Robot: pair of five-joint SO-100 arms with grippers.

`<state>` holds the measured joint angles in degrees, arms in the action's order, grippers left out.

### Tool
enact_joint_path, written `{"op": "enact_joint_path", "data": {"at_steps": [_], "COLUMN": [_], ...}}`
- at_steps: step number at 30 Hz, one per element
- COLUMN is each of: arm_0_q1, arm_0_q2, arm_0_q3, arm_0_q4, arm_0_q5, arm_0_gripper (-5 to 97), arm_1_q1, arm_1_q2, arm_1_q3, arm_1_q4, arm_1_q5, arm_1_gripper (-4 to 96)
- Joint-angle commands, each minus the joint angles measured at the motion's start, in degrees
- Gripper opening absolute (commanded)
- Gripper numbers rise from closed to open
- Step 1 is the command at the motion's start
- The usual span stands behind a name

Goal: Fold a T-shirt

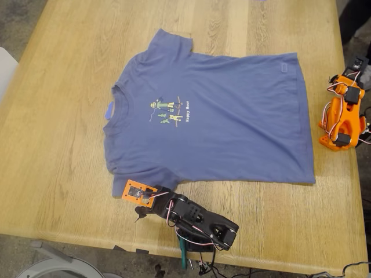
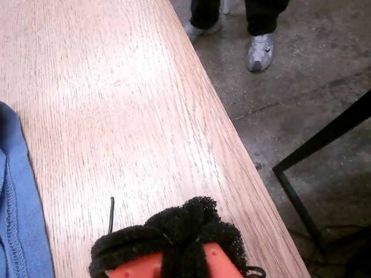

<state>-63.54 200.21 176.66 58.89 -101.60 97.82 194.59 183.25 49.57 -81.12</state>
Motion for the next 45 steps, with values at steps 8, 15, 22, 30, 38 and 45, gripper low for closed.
{"op": "enact_joint_path", "data": {"at_steps": [8, 15, 22, 30, 38, 45], "arm_0_q1": [-0.2, -0.3, -0.4, -0.4, -0.4, 3.3], "arm_0_q2": [6.7, 6.7, 6.7, 6.7, 6.7, 6.7], "arm_0_q3": [-1.0, -1.0, -1.0, -1.0, -1.0, -7.5], "arm_0_q4": [0.3, 0.3, 0.5, 0.7, 0.7, 13.2], "arm_0_q5": [0.4, 0.4, 0.4, 0.4, 0.4, 1.8], "arm_0_gripper": [29, 29, 29, 29, 29, 44], "arm_1_q1": [-0.4, -0.5, -0.7, -0.9, -1.0, -4.5], "arm_1_q2": [0.6, 0.6, 0.6, 0.6, 0.6, 0.6], "arm_1_q3": [4.0, 4.0, 4.0, 4.0, 4.0, -0.1], "arm_1_q4": [0.4, 0.7, 0.9, 1.1, 1.1, 4.3], "arm_1_q5": [-0.4, -0.4, -0.4, -0.4, -0.4, 0.7], "arm_1_gripper": [0.2, 0.2, 0.2, 0.2, 0.3, 7.1]}}
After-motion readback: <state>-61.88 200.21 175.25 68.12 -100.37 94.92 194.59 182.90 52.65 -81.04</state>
